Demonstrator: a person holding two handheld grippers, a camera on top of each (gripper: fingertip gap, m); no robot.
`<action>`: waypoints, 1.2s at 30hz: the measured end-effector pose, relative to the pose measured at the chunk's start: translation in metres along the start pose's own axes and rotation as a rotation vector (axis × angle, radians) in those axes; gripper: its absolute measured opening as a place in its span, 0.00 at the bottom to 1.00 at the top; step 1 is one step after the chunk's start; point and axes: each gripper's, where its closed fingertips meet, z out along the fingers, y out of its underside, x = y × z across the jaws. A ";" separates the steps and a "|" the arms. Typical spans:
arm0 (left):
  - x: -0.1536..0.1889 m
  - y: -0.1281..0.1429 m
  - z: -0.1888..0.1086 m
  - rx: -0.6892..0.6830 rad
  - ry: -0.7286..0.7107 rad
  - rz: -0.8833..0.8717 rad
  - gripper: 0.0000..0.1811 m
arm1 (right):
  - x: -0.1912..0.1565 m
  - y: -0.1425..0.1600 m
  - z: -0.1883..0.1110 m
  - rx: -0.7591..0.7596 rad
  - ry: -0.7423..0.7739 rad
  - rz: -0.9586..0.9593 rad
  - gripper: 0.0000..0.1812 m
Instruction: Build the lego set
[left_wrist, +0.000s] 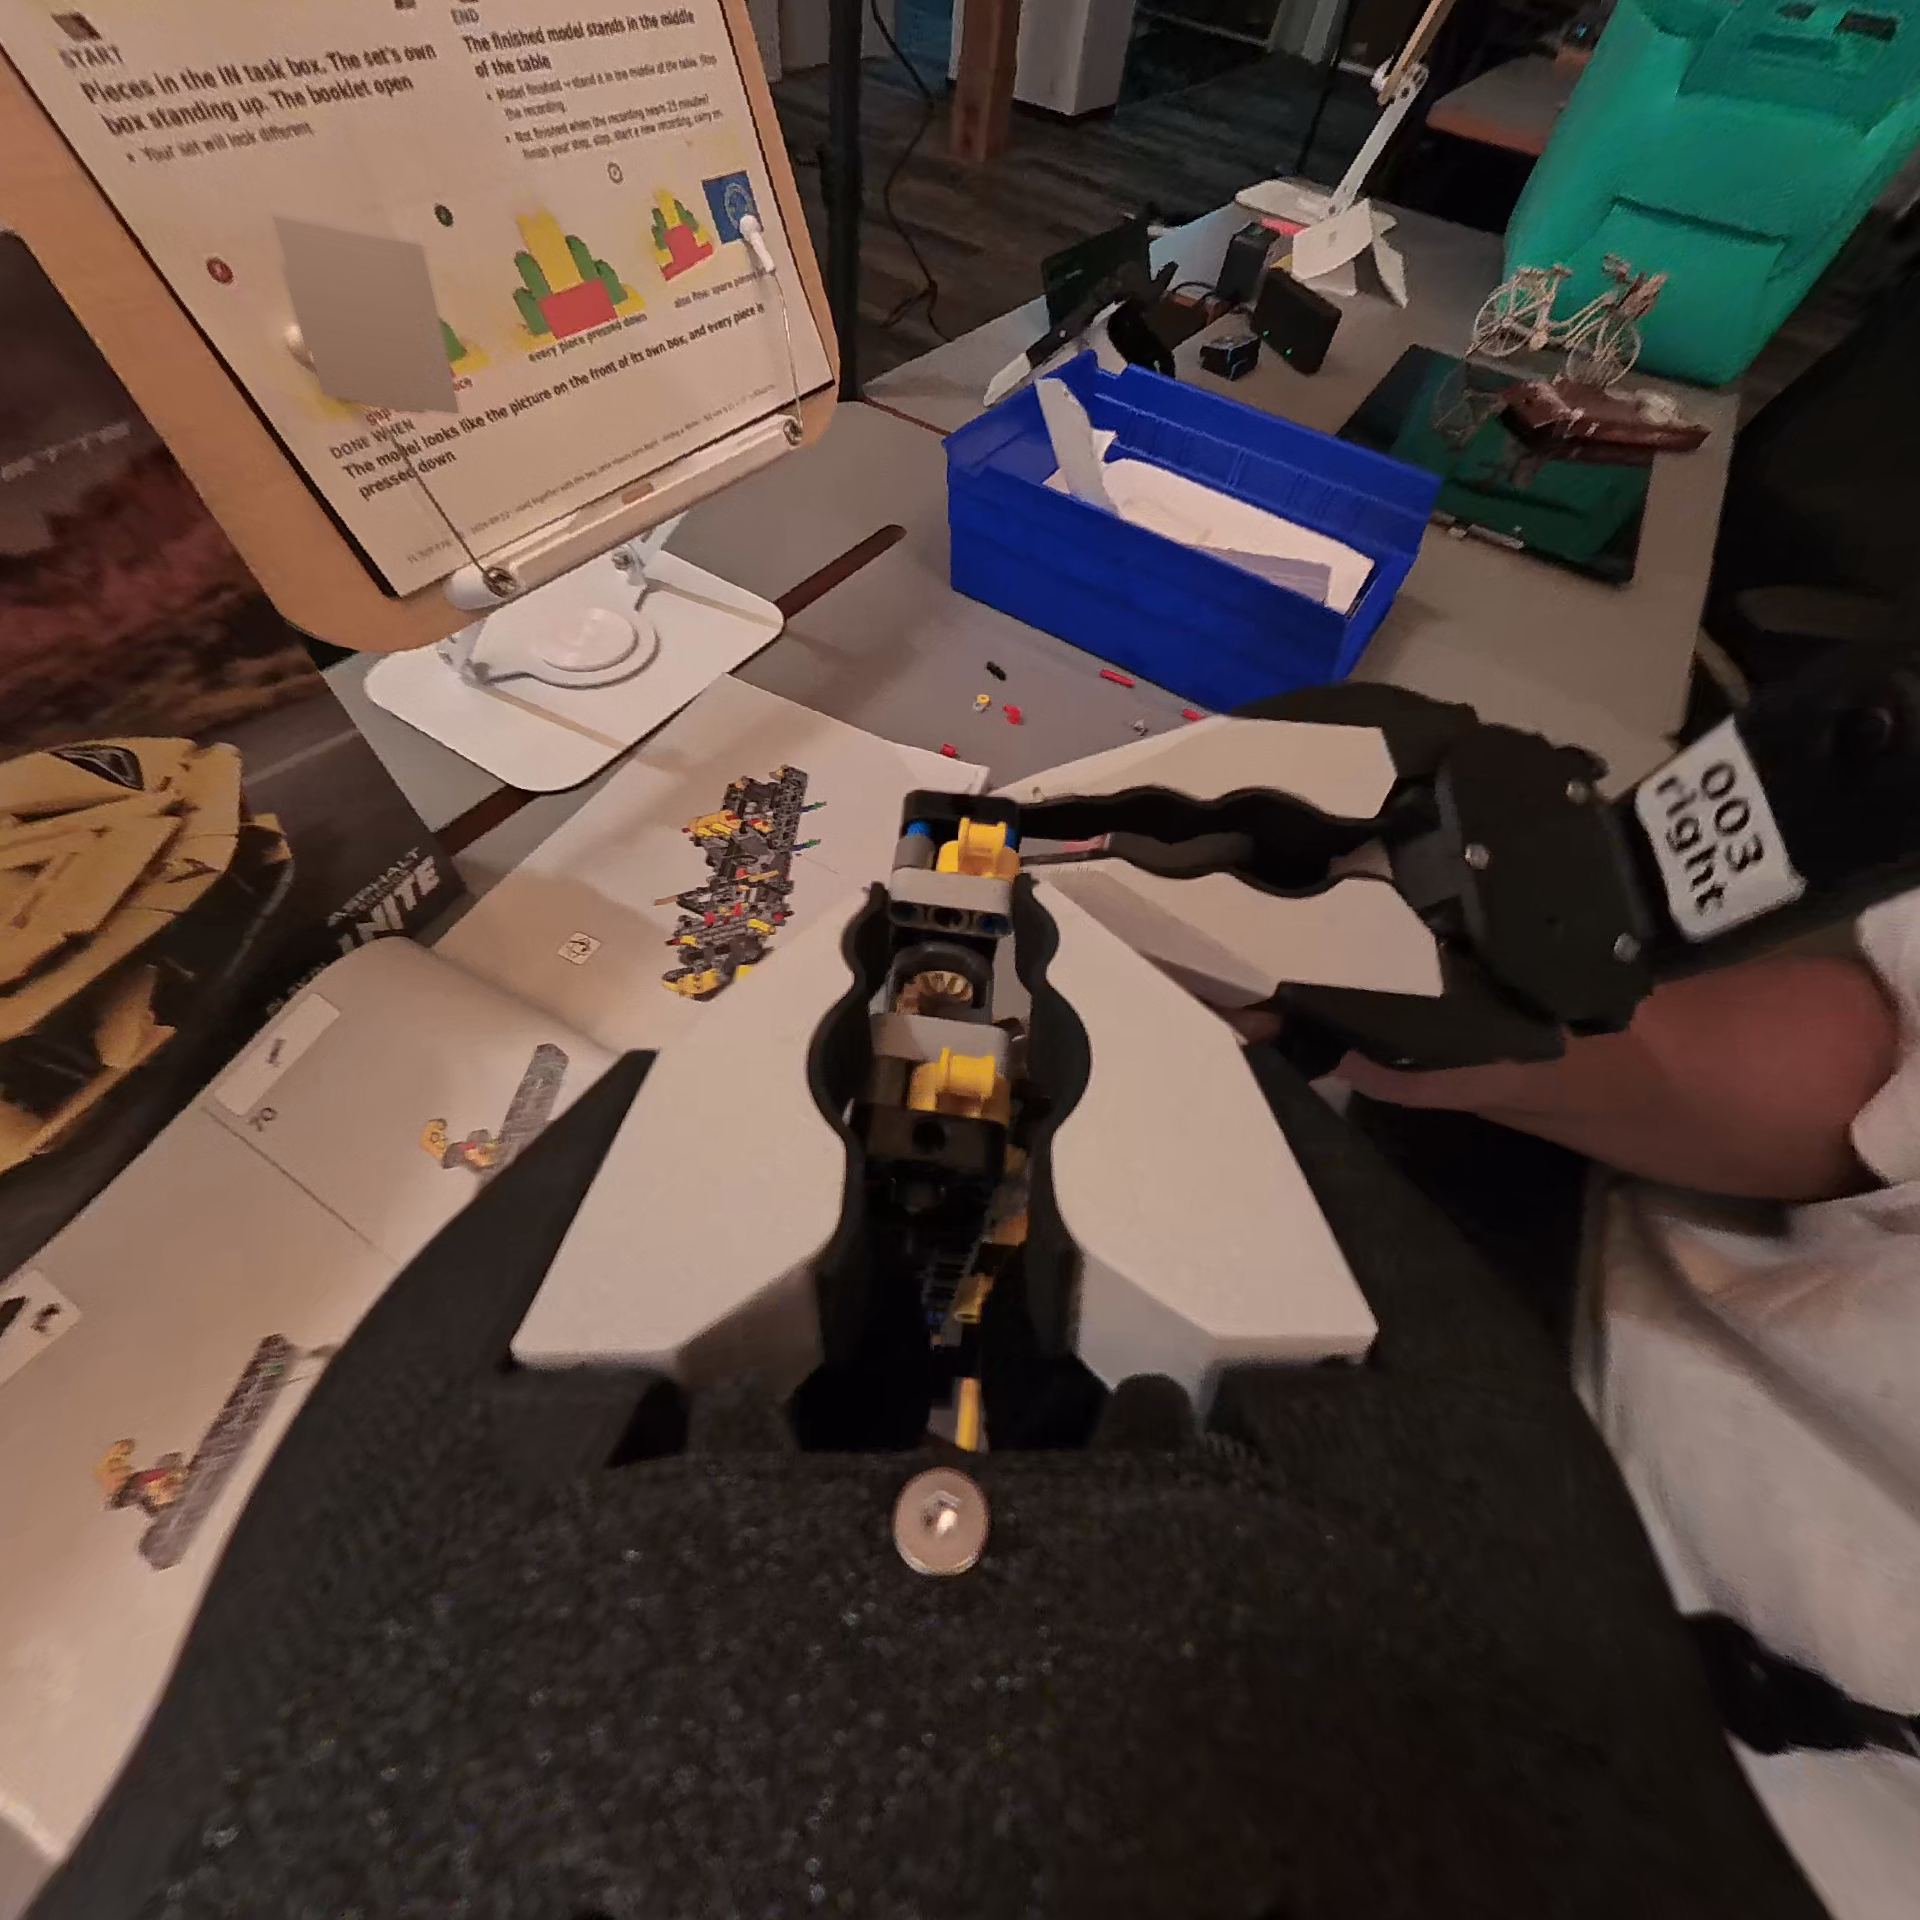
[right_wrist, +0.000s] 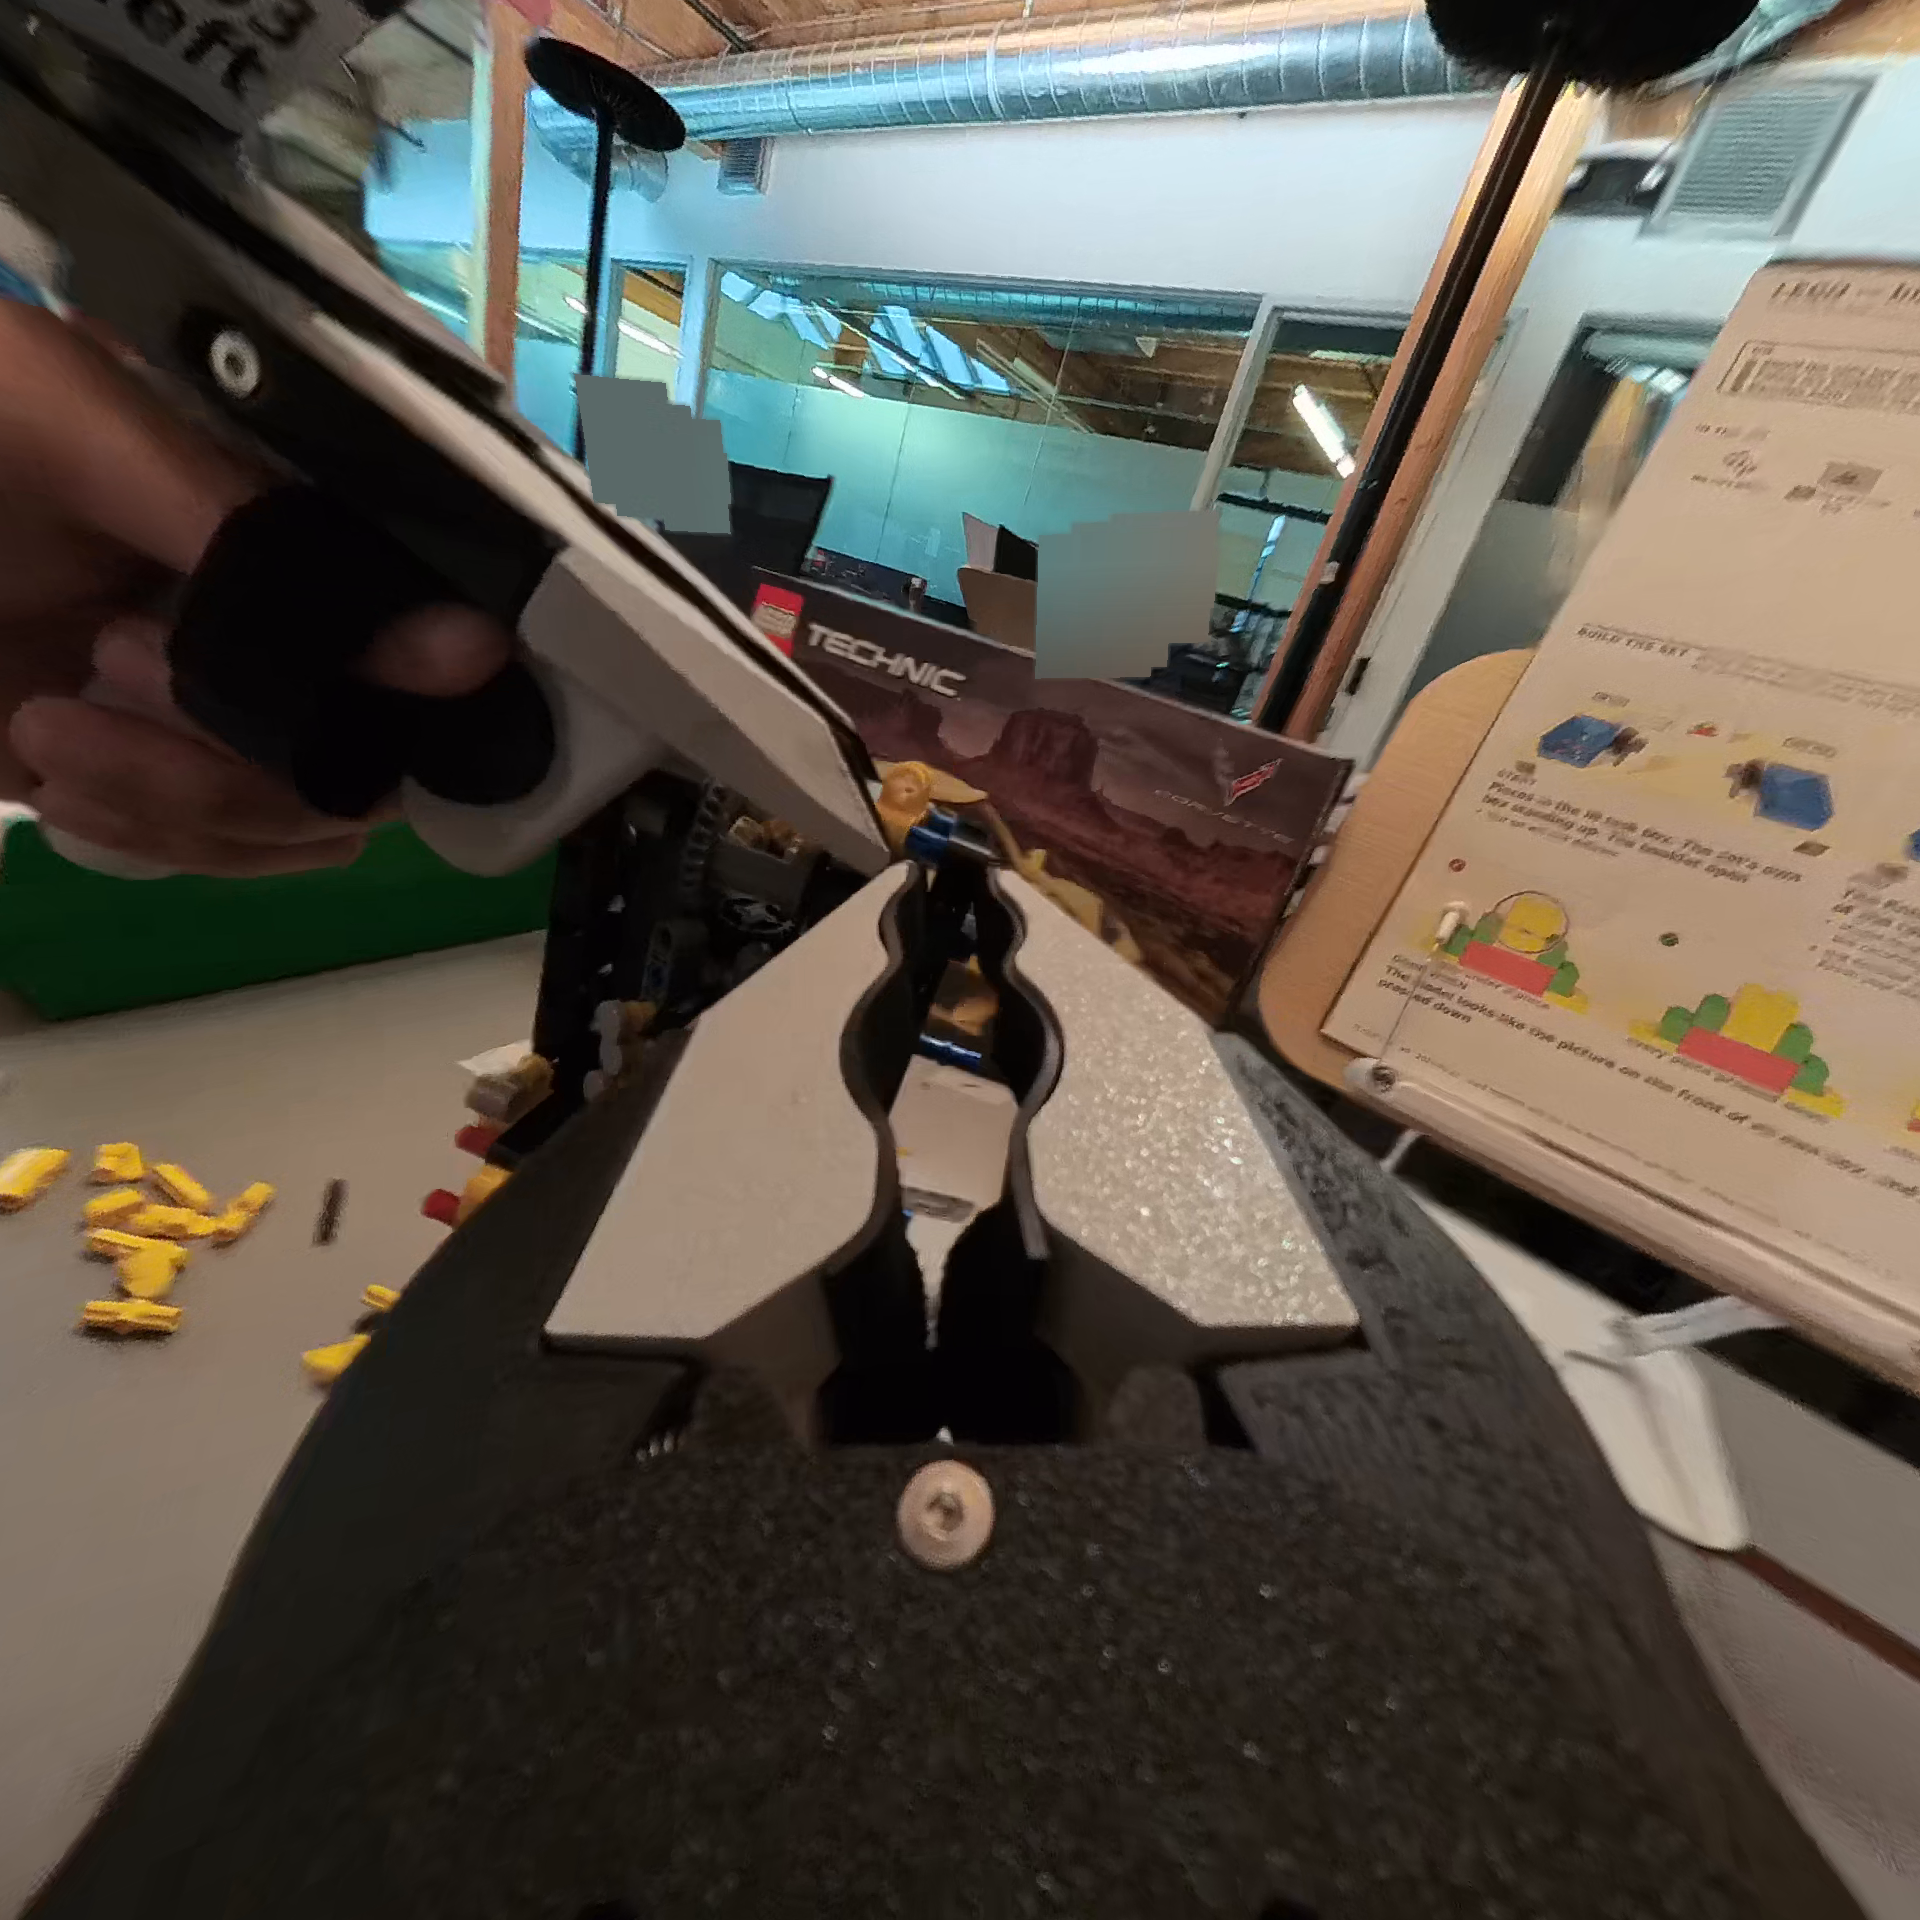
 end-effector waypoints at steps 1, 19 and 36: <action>0.001 0.000 0.000 -0.009 -0.017 0.035 0.13 | -0.001 0.000 0.000 0.003 -0.033 0.058 0.04; -0.001 0.001 -0.001 0.038 -0.131 0.255 0.13 | 0.001 -0.002 -0.007 0.006 -0.238 0.259 0.02; -0.004 0.002 -0.001 0.052 -0.316 0.344 0.13 | -0.006 -0.009 -0.003 -0.129 -0.305 0.456 0.12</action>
